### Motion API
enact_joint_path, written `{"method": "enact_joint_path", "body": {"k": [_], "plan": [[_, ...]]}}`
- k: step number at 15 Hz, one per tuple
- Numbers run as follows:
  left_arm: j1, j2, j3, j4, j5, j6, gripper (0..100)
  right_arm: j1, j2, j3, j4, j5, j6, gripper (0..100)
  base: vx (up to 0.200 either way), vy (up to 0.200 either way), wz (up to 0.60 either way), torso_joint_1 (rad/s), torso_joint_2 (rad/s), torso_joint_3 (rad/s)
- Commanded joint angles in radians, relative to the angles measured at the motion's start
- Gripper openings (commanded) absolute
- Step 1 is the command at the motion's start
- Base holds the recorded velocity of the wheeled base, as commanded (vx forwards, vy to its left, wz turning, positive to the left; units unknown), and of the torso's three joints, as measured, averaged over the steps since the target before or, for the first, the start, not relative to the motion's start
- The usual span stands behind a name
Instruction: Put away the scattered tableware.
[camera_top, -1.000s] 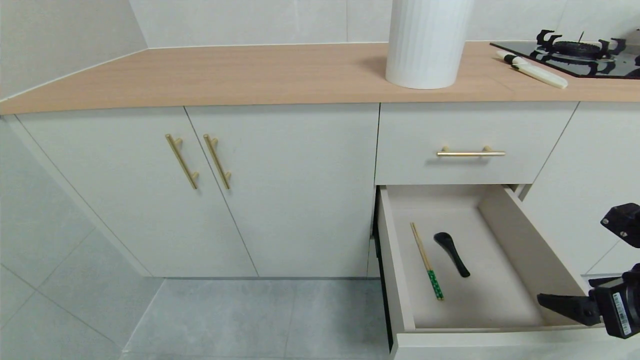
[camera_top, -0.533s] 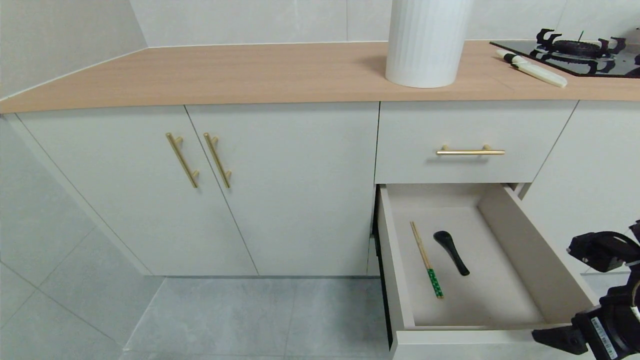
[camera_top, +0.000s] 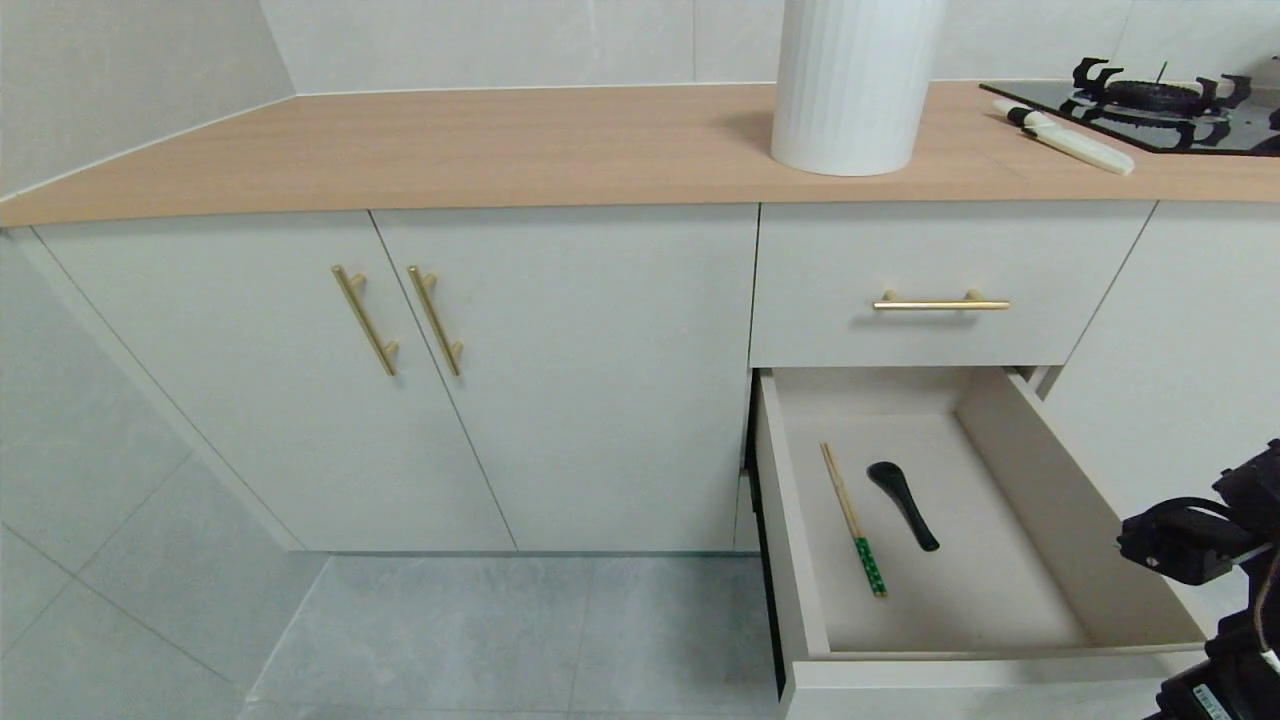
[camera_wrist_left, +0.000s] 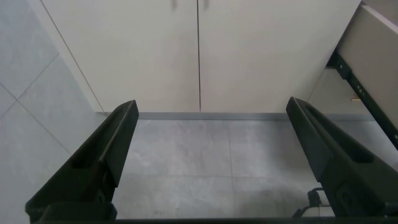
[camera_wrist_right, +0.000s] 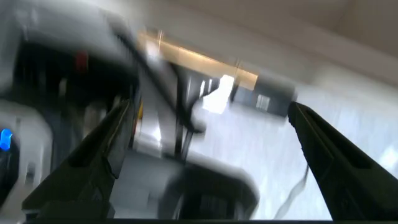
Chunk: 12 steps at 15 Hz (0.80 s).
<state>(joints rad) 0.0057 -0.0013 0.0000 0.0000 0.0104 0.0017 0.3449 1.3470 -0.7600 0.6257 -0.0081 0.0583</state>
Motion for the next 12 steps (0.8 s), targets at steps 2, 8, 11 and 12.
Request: {"method": "enact_joint_path", "body": {"k": [2, 8, 11, 12], "plan": [[0.0, 0.001, 0.0, 0.0, 0.0, 0.0, 100, 0.025, 0.113, -0.062, 0.038, -0.001, 0.066, 100, 0.0, 0.0, 0.0, 0.0, 0.0, 0.0], [0.0, 0.001, 0.0, 0.0, 0.0, 0.0, 100, 0.031, 0.239, -0.071, -0.009, -0.016, 0.149, 100, 0.0, 0.0, 0.0, 0.0, 0.0, 0.0], [0.0, 0.001, 0.0, 0.0, 0.0, 0.0, 100, 0.031, 0.231, -0.058, -0.078, -0.039, 0.153, 100, 0.0, 0.0, 0.0, 0.0, 0.0, 0.0], [0.0, 0.001, 0.0, 0.0, 0.0, 0.0, 100, 0.031, 0.228, -0.045, -0.092, -0.05, 0.153, 100, 0.0, 0.0, 0.0, 0.0, 0.0, 0.0]]}}
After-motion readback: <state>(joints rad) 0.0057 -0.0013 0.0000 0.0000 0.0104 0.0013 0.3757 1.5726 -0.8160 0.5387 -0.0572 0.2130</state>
